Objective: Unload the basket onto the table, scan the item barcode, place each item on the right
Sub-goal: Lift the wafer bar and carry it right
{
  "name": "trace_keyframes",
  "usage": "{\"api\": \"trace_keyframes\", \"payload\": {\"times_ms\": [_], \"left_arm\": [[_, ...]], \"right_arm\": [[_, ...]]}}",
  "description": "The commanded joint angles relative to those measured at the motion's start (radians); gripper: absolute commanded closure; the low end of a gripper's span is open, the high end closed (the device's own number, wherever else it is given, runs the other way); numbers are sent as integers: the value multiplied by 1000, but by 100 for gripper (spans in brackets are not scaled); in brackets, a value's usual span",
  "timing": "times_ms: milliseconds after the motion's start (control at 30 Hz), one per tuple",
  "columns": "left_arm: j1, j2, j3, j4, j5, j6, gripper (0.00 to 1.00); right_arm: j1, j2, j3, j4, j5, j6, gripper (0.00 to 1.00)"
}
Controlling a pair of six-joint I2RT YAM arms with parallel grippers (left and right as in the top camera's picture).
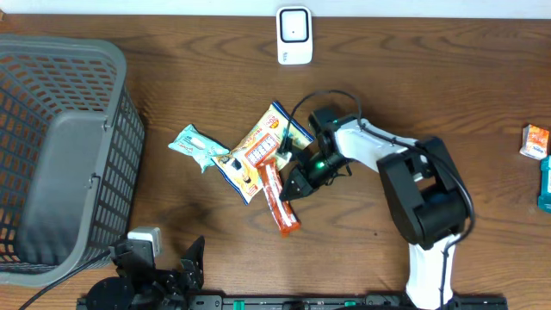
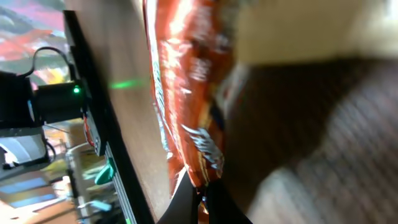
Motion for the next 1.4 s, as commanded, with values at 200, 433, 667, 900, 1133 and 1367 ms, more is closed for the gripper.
{"api": "trace_keyframes", "payload": {"times_ms": [200,433,667,900,1133,1367], "left_arm": [[4,0,5,1,5,2,2],[4,0,5,1,5,2,2],[4,0,5,1,5,2,2],[4,0,5,1,5,2,2],[4,0,5,1,5,2,3],[4,0,5,1,5,2,2]], "right_arm": [[-14,-81,28,121,-23,-106,99],[-11,-80,28,224,73,-23,52],[46,-80,19,156,170,2,1],[124,-77,-57,293,186,165,1],[114,-33,-178,361,284,431,11],[93,-33,-215,304,234,437,11]]}}
